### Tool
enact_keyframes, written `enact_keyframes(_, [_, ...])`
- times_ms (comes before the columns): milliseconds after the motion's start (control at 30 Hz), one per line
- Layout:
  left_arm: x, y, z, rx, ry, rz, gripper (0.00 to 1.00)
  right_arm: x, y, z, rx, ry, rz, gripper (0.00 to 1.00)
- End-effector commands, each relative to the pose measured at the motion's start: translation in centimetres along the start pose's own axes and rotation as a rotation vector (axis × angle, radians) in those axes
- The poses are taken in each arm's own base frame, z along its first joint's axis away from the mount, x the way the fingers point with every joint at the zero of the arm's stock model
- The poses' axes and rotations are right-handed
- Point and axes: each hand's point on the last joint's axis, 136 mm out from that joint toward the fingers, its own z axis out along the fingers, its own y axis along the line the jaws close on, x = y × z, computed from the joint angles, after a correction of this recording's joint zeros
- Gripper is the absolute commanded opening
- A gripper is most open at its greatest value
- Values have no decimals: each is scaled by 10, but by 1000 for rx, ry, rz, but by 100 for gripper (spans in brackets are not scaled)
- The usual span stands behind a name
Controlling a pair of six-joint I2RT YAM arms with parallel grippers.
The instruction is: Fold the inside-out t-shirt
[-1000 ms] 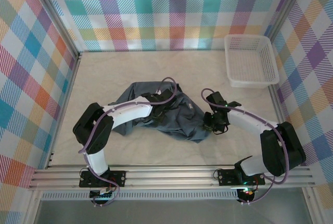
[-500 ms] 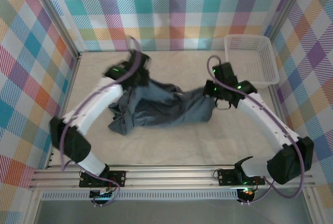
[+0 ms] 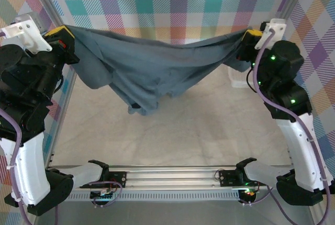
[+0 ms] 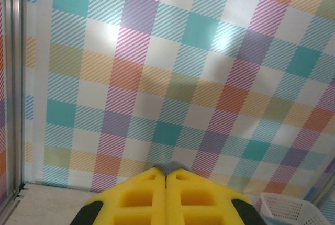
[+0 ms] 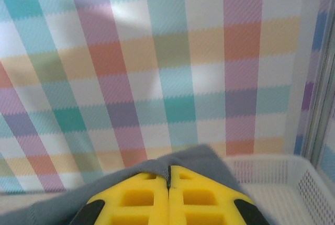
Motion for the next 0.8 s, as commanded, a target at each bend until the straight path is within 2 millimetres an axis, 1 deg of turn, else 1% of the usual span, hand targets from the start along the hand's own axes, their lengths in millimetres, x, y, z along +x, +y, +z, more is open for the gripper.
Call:
enact_keyframes(0, [-27,-8,-16,57,-104,-2,0,-79,-5,-41,-27,-228,-19,0])
enact_keyframes(33, [-35,-9,-24,67,-131,-7,0,-92,-5,-49,-37,-263,-15,0])
enact_keyframes(67, [-40,-9,-30,72,-147,-11,0,-101,-4,-55,-45,-288,-15,0])
enact_keyframes(133, [-46,-9,-37,79,-168,-13,0,-120,-4,-67,-61,-341,-10,0])
enact_keyframes(200, [-45,-6,-33,57,-163,-1,0,-133,-3,-69,-65,-376,-11,0])
enact_keyframes(267, [-35,-1,-20,14,-129,23,0,-136,-2,-56,-41,-361,-28,0])
enact_keyframes(300, [-26,1,-8,-7,-97,38,0,-134,-1,-44,-16,-332,-42,0])
enact_keyframes(367, [-4,2,20,-44,-23,79,0,-124,2,-13,20,-261,-63,0])
enact_keyframes(467, [40,9,73,-95,113,129,0,-95,11,41,18,-164,-108,0])
enact_keyframes(500, [57,14,92,-108,159,118,0,-81,10,62,26,-125,-111,0])
enact_keyframes(533, [75,21,112,-122,206,98,0,-64,9,84,32,-79,-111,0])
enact_keyframes(567, [88,30,127,-134,236,75,0,-50,7,101,37,-44,-115,0])
enact_keyframes(600, [108,40,148,-151,275,56,0,-33,6,123,46,-7,-118,0])
enact_keyframes(633, [125,53,168,-172,307,31,0,-15,4,143,49,29,-117,0])
enact_keyframes(667, [141,66,185,-193,338,10,0,-3,4,160,41,51,-115,0])
enact_keyframes(733, [177,95,226,-224,409,-52,0,26,4,196,34,98,-111,0])
enact_keyframes(767, [191,109,244,-237,434,-76,0,38,4,213,30,117,-110,0])
